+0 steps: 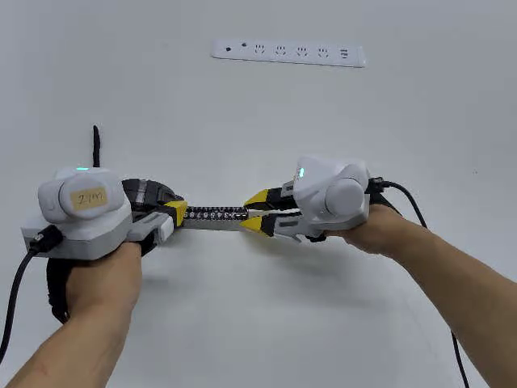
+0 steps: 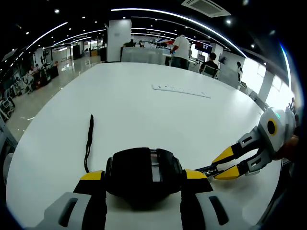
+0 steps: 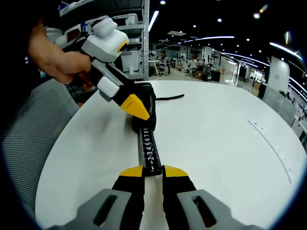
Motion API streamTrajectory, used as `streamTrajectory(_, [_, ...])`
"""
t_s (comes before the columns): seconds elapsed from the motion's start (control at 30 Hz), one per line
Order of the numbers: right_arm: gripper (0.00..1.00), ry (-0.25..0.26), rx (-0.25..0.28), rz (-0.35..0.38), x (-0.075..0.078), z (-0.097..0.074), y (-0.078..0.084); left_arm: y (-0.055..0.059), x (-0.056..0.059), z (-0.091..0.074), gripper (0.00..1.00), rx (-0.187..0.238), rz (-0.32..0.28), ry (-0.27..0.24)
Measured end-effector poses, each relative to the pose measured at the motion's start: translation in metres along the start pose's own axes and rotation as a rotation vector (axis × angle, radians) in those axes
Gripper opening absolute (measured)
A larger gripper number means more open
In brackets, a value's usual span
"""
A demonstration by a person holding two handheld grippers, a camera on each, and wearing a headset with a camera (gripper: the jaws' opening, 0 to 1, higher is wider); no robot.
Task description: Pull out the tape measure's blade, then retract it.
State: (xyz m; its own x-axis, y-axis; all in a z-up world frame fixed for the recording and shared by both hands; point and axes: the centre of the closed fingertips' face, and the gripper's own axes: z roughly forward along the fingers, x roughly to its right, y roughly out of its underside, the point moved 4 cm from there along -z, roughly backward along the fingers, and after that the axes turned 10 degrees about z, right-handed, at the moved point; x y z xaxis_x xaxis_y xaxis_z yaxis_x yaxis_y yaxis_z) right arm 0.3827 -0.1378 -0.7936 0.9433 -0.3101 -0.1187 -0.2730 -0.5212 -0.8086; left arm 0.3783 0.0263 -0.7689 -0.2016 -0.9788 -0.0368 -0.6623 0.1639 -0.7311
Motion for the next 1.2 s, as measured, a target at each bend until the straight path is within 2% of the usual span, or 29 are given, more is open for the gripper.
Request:
streamTrajectory(0.73, [0.12,-0.017,0.018,0.005,-0.008,0.027,-0.015,0.000,0.000,-0.001,0.59,-0.003,-0.005,0.003])
streamTrajectory(1.2, [0.12,-0.016,0.023,-0.011,-0.015,0.050,-0.029,0.000,-0.001,-0.001,0.59,-0.005,-0.012,0.009])
